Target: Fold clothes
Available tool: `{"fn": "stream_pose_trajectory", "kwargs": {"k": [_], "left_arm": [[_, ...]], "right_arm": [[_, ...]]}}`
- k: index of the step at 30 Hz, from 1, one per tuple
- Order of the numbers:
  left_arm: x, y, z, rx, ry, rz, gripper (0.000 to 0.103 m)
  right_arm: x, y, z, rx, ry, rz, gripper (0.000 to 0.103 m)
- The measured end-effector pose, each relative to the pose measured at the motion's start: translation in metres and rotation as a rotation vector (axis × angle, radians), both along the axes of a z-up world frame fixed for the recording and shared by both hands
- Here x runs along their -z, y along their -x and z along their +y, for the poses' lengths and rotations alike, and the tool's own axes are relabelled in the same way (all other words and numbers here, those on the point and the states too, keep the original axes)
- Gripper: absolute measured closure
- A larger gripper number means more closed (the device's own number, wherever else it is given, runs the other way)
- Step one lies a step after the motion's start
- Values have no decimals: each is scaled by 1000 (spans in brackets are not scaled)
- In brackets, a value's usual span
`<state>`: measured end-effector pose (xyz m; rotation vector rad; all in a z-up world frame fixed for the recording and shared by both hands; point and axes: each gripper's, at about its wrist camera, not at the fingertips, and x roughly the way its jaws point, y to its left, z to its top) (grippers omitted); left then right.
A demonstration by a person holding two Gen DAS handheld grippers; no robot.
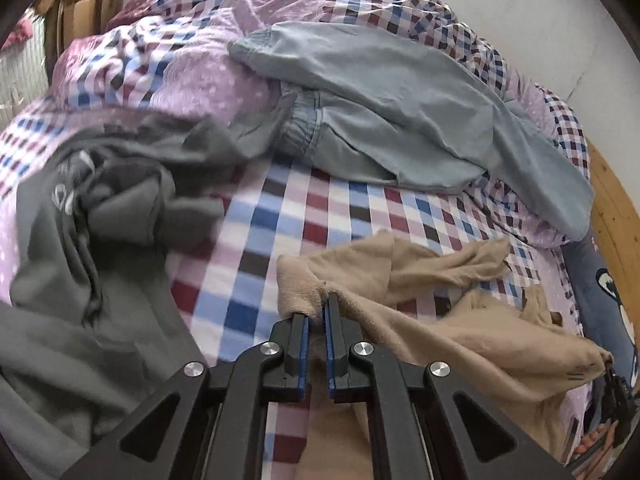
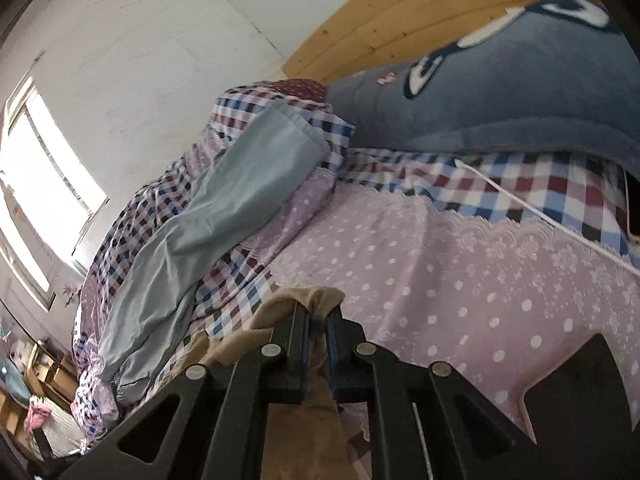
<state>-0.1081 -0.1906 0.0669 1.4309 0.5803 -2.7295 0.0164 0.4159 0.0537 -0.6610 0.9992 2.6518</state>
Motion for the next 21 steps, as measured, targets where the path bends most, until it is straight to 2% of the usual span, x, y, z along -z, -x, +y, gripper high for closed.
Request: {"fn": "stream_pose_trajectory", "kwargs": {"k": [2, 4, 6, 9, 10, 15, 21], "left_arm": [[-1, -12, -1, -4, -18, 12, 83], [-4, -27, -2, -10, -23, 26, 51], [-5, -44, -6, -12, -38, 38, 37], [-6, -72, -12, -14, -65, 51, 37], [-5, -83, -15, -14, -74, 51, 37], [13, -150, -18, 10, -78, 14, 36], [33, -215, -9, 71, -74, -71, 36]], "right_arm": [[2, 1, 3, 9, 5, -16, 95], [5, 2, 4, 8, 19, -28, 92], [8, 3, 5, 17, 21, -50, 86], [8, 2, 5, 21, 26, -53, 66], [8, 1, 5, 22, 28, -54, 63], [8, -1, 5, 29, 36, -60, 60], [4, -4, 2, 25, 38, -47, 60]]}}
